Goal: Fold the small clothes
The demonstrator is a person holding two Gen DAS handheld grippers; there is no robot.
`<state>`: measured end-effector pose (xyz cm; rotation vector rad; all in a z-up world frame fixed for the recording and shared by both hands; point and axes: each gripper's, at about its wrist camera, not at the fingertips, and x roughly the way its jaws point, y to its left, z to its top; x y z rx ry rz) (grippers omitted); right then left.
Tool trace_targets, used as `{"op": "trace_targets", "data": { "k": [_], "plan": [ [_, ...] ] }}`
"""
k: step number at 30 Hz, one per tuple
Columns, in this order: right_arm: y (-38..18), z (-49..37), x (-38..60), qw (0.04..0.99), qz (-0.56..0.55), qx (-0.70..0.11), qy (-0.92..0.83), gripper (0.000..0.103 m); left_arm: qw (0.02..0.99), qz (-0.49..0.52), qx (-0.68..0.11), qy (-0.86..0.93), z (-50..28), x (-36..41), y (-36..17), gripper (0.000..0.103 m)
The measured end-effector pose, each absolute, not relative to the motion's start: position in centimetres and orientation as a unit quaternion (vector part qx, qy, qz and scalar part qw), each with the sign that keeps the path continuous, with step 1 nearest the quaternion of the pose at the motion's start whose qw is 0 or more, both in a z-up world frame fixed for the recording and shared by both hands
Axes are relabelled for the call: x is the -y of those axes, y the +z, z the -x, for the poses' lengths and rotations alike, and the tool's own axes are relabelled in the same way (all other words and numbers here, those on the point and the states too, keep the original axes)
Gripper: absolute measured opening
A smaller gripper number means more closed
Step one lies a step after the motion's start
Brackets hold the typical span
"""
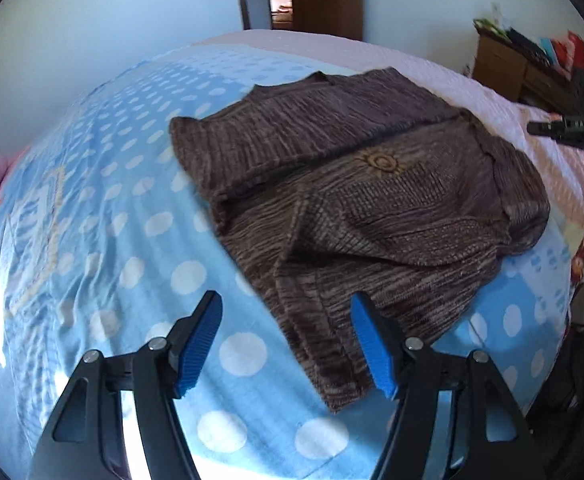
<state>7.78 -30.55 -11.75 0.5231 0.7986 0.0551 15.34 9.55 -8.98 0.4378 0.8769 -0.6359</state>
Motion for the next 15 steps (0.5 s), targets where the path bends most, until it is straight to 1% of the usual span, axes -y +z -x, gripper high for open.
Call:
{"op": "trace_targets", "data": {
  "k": [3, 6, 8, 9, 10, 12, 15],
  "plan": [
    [-11.9, -7.4, 30.6, 0.886, -0.255, -0.386, 0.022, 0.004, 0.82, -0.24, -0.412, -0.315, -16.9, -7.1, -10.2, 0.069],
    [-11.9, -6.9, 31.0, 0.886, -0.253, -0.388, 0.012, 0.004, 0.821, -0.232, -0.41, -0.323, -18.4, -6.0, -11.0, 0.068],
    [-11.8, -6.6, 31.5, 0.885, -0.253, -0.39, 0.006, 0.004, 0.82, -0.2, -0.409, -0.347, -19.0, -6.2, -10.9, 0.045],
    [-11.9, -6.3, 31.8, 0.885, -0.253, -0.391, 0.001, 0.004, 0.816, -0.182, -0.414, -0.361, -19.2, -6.3, -10.9, 0.022],
    [-11.9, -6.2, 32.1, 0.885, -0.254, -0.391, -0.003, 0.004, 0.815, -0.17, -0.416, -0.367, -19.3, -6.4, -10.9, 0.017],
    [-12.2, -6.0, 32.6, 0.884, -0.258, -0.391, -0.009, 0.004, 0.816, -0.15, -0.419, -0.368, -19.4, -6.6, -10.9, 0.016],
    [-12.5, -6.1, 33.3, 0.882, -0.265, -0.389, -0.016, 0.004, 0.818, -0.08, -0.43, -0.373, -19.8, -7.7, -11.0, 0.012]
  ]
}}
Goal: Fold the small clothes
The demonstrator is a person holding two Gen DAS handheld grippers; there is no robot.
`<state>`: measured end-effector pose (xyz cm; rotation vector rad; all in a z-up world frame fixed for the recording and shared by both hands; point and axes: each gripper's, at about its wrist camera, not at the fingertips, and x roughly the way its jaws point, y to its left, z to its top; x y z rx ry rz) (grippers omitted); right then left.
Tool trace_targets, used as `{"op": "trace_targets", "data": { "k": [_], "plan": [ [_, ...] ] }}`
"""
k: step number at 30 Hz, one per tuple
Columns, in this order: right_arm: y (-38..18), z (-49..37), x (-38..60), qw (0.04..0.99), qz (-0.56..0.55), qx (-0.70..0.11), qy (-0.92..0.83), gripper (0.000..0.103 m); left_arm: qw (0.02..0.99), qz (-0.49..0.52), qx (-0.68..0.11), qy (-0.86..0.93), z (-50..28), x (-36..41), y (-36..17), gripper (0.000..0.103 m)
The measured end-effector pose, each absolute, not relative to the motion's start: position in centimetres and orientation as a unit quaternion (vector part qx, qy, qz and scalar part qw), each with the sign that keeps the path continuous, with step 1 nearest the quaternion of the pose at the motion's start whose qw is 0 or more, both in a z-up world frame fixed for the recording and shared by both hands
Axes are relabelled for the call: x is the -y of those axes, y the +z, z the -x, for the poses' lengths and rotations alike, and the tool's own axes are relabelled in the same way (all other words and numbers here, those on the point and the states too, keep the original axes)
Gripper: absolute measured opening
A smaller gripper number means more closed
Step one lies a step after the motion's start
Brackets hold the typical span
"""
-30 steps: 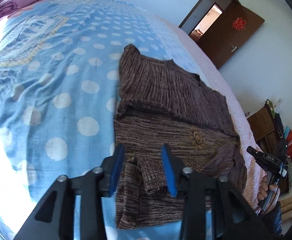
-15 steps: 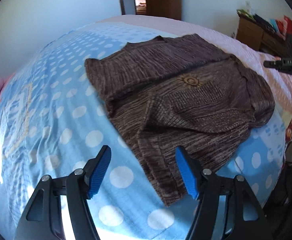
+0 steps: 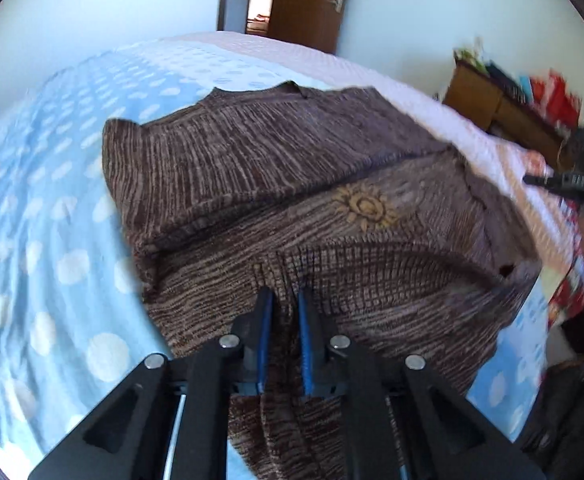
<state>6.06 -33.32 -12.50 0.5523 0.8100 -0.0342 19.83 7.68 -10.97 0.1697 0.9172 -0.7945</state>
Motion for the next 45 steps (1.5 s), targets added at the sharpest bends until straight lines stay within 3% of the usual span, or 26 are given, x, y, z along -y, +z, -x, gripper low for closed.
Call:
{"op": "trace_targets", "data": {
  "k": [4, 7, 13, 14, 16, 17, 18, 25, 26, 27, 28, 29, 31, 37, 40, 45],
  "plan": [
    [-12.2, -6.3, 33.3, 0.887, -0.259, -0.382, -0.009, 0.004, 0.833, 0.054, -0.431, -0.343, -20.4, -10.9, -11.2, 0.01],
    [-11.4, -7.3, 31.7, 0.898, -0.194, -0.394, 0.007, 0.005, 0.835, 0.125, -0.439, -0.308, -20.5, -12.9, -12.6, 0.01],
    [-12.0, -11.3, 26.5, 0.894, -0.033, -0.441, 0.072, 0.005, 0.841, 0.077, -0.44, -0.305, -19.8, -11.0, -11.9, 0.012],
    [-12.4, -12.1, 25.8, 0.892, -0.013, -0.445, 0.074, 0.009, 0.844, 0.066, -0.439, -0.301, -19.9, -10.5, -12.0, 0.014],
    [-13.2, -13.5, 24.5, 0.889, 0.022, -0.451, 0.08, 0.028, 0.845, 0.06, -0.437, -0.304, -19.9, -10.2, -11.9, 0.025],
    [-13.6, -13.9, 24.0, 0.887, 0.038, -0.453, 0.081, 0.043, 0.844, 0.062, -0.436, -0.308, -19.9, -10.1, -11.9, 0.028],
    [-13.9, -14.2, 23.5, 0.887, 0.052, -0.452, 0.08, 0.047, 0.842, 0.063, -0.435, -0.311, -20.0, -10.4, -11.9, 0.034],
    [-15.9, -15.3, 22.1, 0.873, 0.116, -0.462, 0.108, 0.043, 0.84, 0.068, -0.436, -0.316, -20.4, -10.8, -12.2, 0.037],
    [-16.1, -15.2, 21.9, 0.873, 0.129, -0.456, 0.112, 0.037, 0.839, 0.072, -0.436, -0.317, -20.5, -10.6, -12.3, 0.037],
    [-16.0, -15.2, 21.7, 0.873, 0.137, -0.453, 0.115, 0.017, 0.839, 0.074, -0.435, -0.318, -20.5, -10.7, -12.3, 0.037],
    [-16.0, -15.2, 21.6, 0.871, 0.139, -0.457, 0.113, 0.009, 0.84, 0.074, -0.434, -0.317, -20.4, -10.7, -12.3, 0.034],
    [-15.8, -15.2, 21.6, 0.871, 0.137, -0.459, 0.107, 0.008, 0.842, 0.072, -0.433, -0.314, -20.3, -10.7, -12.4, 0.031],
    [-14.9, -14.9, 22.0, 0.88, 0.113, -0.45, 0.103, 0.007, 0.845, 0.073, -0.434, -0.305, -20.2, -10.9, -12.5, 0.014],
    [-9.9, -13.0, 28.0, 0.922, -0.073, -0.372, 0.077, 0.007, 0.852, 0.099, -0.414, -0.305, -19.7, -12.0, -11.9, 0.01],
    [-10.7, -13.8, 32.9, 0.906, -0.211, -0.366, 0.037, 0.007, 0.854, 0.105, -0.42, -0.29, -20.1, -12.1, -12.2, 0.01],
    [-13.9, -14.6, 35.5, 0.894, -0.213, -0.39, -0.052, 0.008, 0.855, 0.105, -0.428, -0.272, -20.4, -12.2, -12.6, 0.01]
  ]
}}
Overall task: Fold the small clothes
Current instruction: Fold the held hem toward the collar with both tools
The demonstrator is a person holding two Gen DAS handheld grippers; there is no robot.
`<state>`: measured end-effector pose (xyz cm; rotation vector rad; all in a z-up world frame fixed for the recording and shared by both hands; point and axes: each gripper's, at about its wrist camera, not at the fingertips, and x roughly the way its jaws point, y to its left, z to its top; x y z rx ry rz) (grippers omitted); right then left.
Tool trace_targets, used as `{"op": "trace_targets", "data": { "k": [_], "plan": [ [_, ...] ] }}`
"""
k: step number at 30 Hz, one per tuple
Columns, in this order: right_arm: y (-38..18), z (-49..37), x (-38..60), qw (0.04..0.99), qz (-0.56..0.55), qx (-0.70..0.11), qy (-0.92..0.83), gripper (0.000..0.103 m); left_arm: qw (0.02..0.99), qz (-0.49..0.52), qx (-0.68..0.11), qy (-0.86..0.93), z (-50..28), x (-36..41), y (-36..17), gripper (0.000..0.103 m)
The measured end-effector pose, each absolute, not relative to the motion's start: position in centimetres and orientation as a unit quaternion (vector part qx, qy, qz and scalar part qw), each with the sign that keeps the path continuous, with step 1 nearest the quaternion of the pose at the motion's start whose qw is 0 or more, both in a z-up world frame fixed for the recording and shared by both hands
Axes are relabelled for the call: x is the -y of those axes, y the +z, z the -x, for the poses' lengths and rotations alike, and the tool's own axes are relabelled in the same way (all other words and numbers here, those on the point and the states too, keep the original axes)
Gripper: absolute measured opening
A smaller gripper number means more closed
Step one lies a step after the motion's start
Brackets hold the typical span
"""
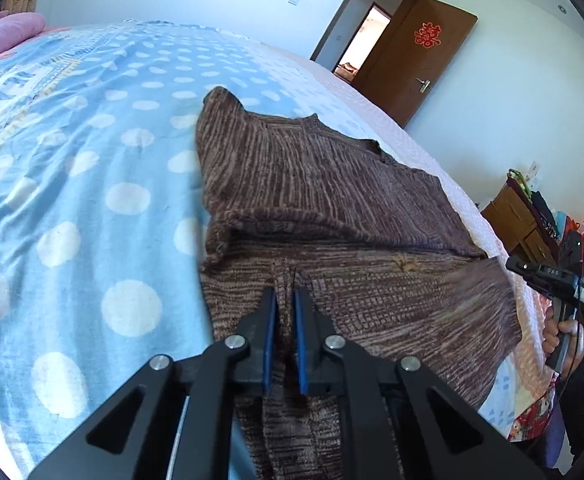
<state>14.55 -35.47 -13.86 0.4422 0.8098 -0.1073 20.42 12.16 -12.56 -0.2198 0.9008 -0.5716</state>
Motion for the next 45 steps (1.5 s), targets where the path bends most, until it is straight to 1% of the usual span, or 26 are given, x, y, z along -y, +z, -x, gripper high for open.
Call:
{"op": "trace_targets", "data": {
  "k": [2, 4, 5, 6, 8, 11, 12, 13, 14, 15, 16, 17, 18, 19, 20, 21, 22, 25, 35, 41, 45],
  "plan": [
    [-13.8, -14.1, 35.7, 0.893, -0.211, -0.392, -0.066, 0.011, 0.854, 0.111, -0.429, -0.274, -20.5, -12.3, -12.7, 0.01],
    [-13.6, -13.2, 35.7, 0.895, -0.216, -0.387, -0.045, 0.028, 0.852, 0.117, -0.43, -0.275, -20.6, -12.4, -12.8, 0.01],
    [-13.2, -12.9, 35.2, 0.898, -0.208, -0.385, -0.034, 0.044, 0.851, 0.119, -0.43, -0.276, -20.7, -12.4, -12.9, 0.01],
    [-12.9, -12.8, 34.3, 0.904, -0.19, -0.384, -0.021, 0.055, 0.851, 0.121, -0.43, -0.277, -20.7, -12.5, -12.9, 0.011],
    [-12.6, -13.1, 32.8, 0.91, -0.146, -0.387, -0.017, 0.061, 0.85, 0.128, -0.428, -0.28, -20.6, -12.7, -13.0, 0.013],
    [-13.2, -14.6, 31.0, 0.914, -0.102, -0.393, -0.014, 0.061, 0.846, 0.137, -0.427, -0.289, -20.5, -12.9, -13.0, 0.015],
    [-13.7, -15.2, 30.6, 0.913, -0.093, -0.398, -0.011, 0.061, 0.845, 0.136, -0.426, -0.294, -20.4, -12.8, -12.9, 0.019],
    [-14.3, -15.9, 30.2, 0.909, -0.087, -0.407, -0.005, 0.061, 0.845, 0.132, -0.425, -0.298, -20.3, -12.7, -12.7, 0.027],
    [-15.0, -16.4, 29.6, 0.906, -0.08, -0.416, -0.002, 0.059, 0.845, 0.122, -0.423, -0.304, -20.2, -12.4, -12.6, 0.032],
    [-15.6, -16.9, 29.2, 0.903, -0.068, -0.423, -0.003, 0.04, 0.846, 0.112, -0.421, -0.307, -20.0, -12.1, -12.4, 0.04],
    [-16.3, -17.3, 28.8, 0.9, -0.05, -0.433, -0.004, 0.029, 0.849, 0.095, -0.42, -0.307, -19.9, -11.6, -12.3, 0.042],
    [-16.6, -17.4, 28.3, 0.899, -0.036, -0.436, -0.004, 0.025, 0.851, 0.082, -0.42, -0.304, -19.8, -11.2, -12.2, 0.042],
    [-16.4, -17.2, 27.9, 0.903, -0.027, -0.428, -0.01, 0.017, 0.853, 0.073, -0.42, -0.302, -19.7, -10.9, -12.1, 0.041],
    [-16.2, -17.0, 27.7, 0.905, -0.022, -0.426, -0.015, 0.013, 0.854, 0.067, -0.418, -0.303, -19.6, -10.8, -12.1, 0.037],
    [-15.9, -16.7, 27.5, 0.907, -0.02, -0.42, -0.023, 0.013, 0.855, 0.065, -0.416, -0.302, -19.6, -10.7, -12.1, 0.035],
    [-15.6, -16.2, 27.2, 0.911, -0.018, -0.411, -0.032, 0.013, 0.856, 0.066, -0.415, -0.3, -19.6, -10.8, -12.2, 0.015],
    [-14.9, -15.4, 26.9, 0.916, -0.015, -0.399, -0.038, 0.013, 0.856, 0.068, -0.418, -0.298, -19.6, -10.9, -12.3, 0.01],
    [-13.4, -13.9, 25.9, 0.929, -0.009, -0.367, -0.044, 0.01, 0.864, 0.066, -0.405, -0.293, -19.1, -10.9, -11.9, 0.01],
    [-8.4, -9.9, 24.0, 0.956, 0.013, -0.286, -0.067, 0.01, 0.887, 0.116, -0.354, -0.272, -17.4, -12.3, -8.5, 0.01],
    [-6.3, -12.0, 23.5, 0.963, 0.025, -0.263, -0.057, 0.01, 0.897, 0.122, -0.334, -0.263, -19.2, -11.9, -5.9, 0.01],
    [-5.4, -15.8, 23.2, 0.965, 0.036, -0.255, -0.053, 0.01, 0.903, 0.13, -0.331, -0.239, -21.7, -11.8, -5.0, 0.01]
  ]
}}
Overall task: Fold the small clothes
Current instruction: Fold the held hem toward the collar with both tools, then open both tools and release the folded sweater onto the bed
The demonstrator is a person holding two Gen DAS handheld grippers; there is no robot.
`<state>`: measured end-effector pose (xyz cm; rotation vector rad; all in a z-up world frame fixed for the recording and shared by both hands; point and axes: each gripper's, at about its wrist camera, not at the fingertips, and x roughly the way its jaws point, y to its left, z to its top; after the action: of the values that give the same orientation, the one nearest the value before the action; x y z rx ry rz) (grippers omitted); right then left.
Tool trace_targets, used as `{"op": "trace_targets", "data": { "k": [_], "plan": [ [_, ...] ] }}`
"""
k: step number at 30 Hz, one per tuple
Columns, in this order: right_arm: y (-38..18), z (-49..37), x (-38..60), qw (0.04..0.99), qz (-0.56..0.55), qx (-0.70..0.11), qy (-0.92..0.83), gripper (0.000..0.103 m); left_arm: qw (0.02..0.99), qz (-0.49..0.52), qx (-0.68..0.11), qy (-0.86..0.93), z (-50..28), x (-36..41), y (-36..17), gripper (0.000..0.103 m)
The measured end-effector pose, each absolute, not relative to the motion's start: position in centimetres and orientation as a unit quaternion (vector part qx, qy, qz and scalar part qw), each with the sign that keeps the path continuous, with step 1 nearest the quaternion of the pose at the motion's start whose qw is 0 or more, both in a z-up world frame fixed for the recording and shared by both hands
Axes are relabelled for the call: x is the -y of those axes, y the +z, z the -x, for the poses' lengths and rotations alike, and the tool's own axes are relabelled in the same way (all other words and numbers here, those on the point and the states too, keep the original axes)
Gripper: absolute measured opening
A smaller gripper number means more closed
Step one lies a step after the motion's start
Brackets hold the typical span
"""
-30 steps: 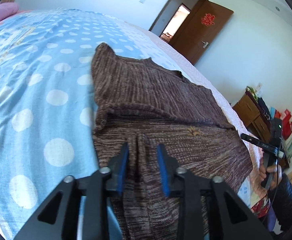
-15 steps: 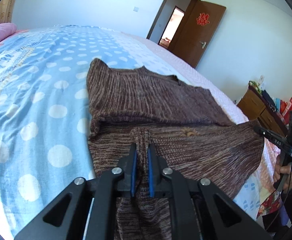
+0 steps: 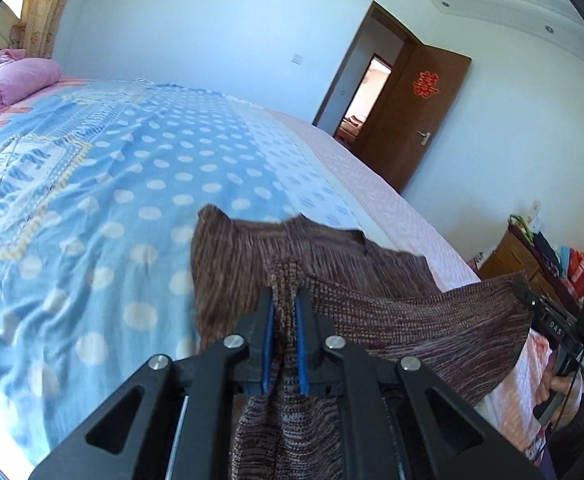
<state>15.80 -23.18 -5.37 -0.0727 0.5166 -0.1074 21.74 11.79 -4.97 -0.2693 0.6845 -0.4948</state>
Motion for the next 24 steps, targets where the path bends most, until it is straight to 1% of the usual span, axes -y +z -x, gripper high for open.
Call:
{"op": "trace_targets", "data": {
  "k": [4, 8, 11, 13, 15, 17, 18, 19, 20, 21, 23, 24],
  "plan": [
    [-4.8, -20.9, 23.8, 0.964, 0.038, -0.258, -0.057, 0.01, 0.904, 0.15, -0.335, -0.218, -25.7, -11.8, -4.5, 0.01],
    [-5.8, -26.3, 24.9, 0.961, 0.03, -0.266, -0.073, 0.01, 0.908, 0.16, -0.335, -0.193, -30.3, -11.5, -4.7, 0.01],
    [-8.2, -30.1, 26.1, 0.956, 0.019, -0.28, -0.089, 0.01, 0.91, 0.159, -0.341, -0.178, -33.5, -10.5, -6.0, 0.01],
    [-10.8, -32.4, 26.7, 0.947, 0.011, -0.306, -0.098, 0.01, 0.91, 0.146, -0.354, -0.156, -35.3, -9.6, -7.5, 0.01],
    [-13.5, -33.9, 27.1, 0.939, 0.006, -0.328, -0.1, 0.01, 0.907, 0.128, -0.38, -0.129, -36.8, -8.5, -9.8, 0.01],
    [-15.5, -35.2, 27.3, 0.924, 0.008, -0.368, -0.102, 0.01, 0.899, 0.11, -0.412, -0.103, -37.6, -7.8, -12.2, 0.011],
    [-15.5, -35.4, 27.5, 0.922, 0.007, -0.372, -0.105, 0.013, 0.893, 0.116, -0.422, -0.103, -37.8, -7.9, -12.5, 0.013],
    [-15.2, -35.2, 27.6, 0.925, 0.003, -0.363, -0.109, 0.016, 0.898, 0.119, -0.413, -0.097, -37.7, -8.1, -12.1, 0.018],
    [-15.2, -35.1, 27.8, 0.924, 0.001, -0.363, -0.116, 0.023, 0.899, 0.117, -0.412, -0.095, -37.7, -8.2, -12.0, 0.019],
    [-15.3, -35.2, 28.1, 0.922, -0.004, -0.368, -0.122, 0.028, 0.895, 0.116, -0.421, -0.094, -37.9, -8.1, -12.3, 0.023],
    [-15.0, -34.6, 29.2, 0.922, -0.029, -0.362, -0.133, 0.029, 0.893, 0.116, -0.423, -0.098, -37.9, -8.1, -12.2, 0.023],
    [-14.5, -33.9, 30.1, 0.927, -0.051, -0.345, -0.14, 0.029, 0.892, 0.116, -0.424, -0.103, -37.9, -8.1, -12.2, 0.026]
  ]
}}
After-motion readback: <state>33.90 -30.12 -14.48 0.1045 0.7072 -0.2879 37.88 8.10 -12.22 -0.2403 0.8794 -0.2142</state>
